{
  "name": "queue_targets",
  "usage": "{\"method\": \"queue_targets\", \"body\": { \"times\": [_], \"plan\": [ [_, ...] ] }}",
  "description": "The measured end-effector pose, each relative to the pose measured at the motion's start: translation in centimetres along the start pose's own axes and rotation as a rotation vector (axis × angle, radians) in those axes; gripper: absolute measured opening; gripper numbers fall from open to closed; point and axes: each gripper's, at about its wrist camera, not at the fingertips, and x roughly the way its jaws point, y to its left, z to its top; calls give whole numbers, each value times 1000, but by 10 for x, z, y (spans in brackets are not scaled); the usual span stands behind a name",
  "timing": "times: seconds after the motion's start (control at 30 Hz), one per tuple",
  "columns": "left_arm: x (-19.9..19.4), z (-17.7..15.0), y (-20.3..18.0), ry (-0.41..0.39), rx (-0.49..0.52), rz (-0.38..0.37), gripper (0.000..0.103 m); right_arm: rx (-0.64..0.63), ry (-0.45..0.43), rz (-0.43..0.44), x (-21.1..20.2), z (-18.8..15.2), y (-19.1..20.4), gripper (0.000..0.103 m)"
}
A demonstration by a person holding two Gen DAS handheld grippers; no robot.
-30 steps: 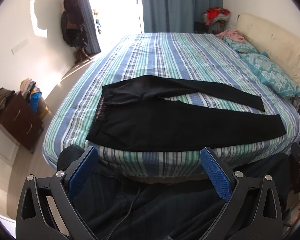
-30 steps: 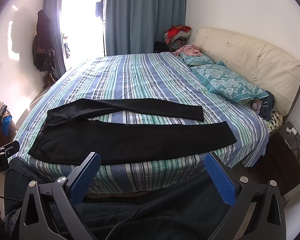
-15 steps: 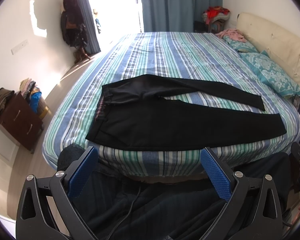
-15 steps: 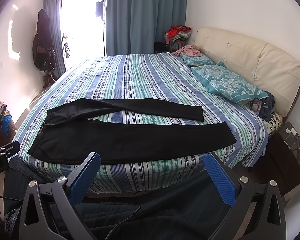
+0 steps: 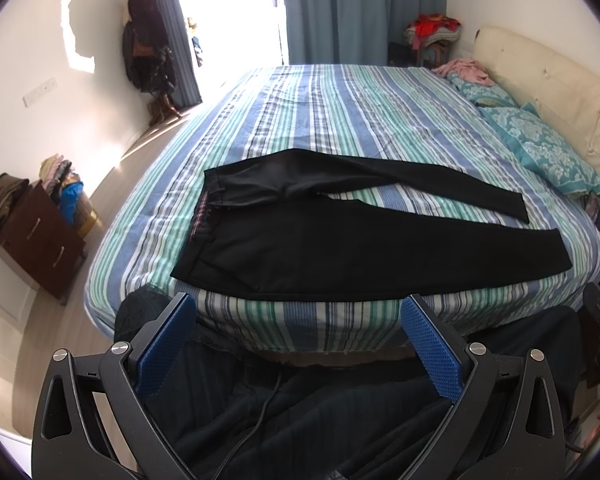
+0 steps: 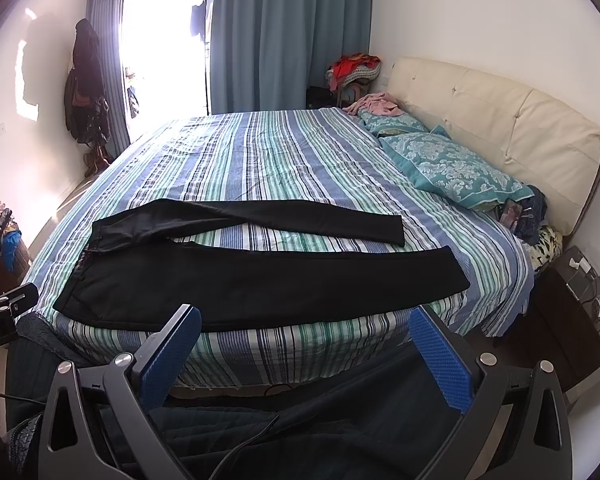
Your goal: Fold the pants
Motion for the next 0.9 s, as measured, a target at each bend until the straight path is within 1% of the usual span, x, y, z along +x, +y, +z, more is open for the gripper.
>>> {"method": "queue_targets", "body": {
  "times": [0.23,0.9],
  "plan": [
    [-1,-4,0,-10,-5,5,102,0,-8,-3,-2,1,1,103],
    [-4,-2,-1,-13,1,4,102,0,-8,-5,-2,0,1,103]
  ]
}}
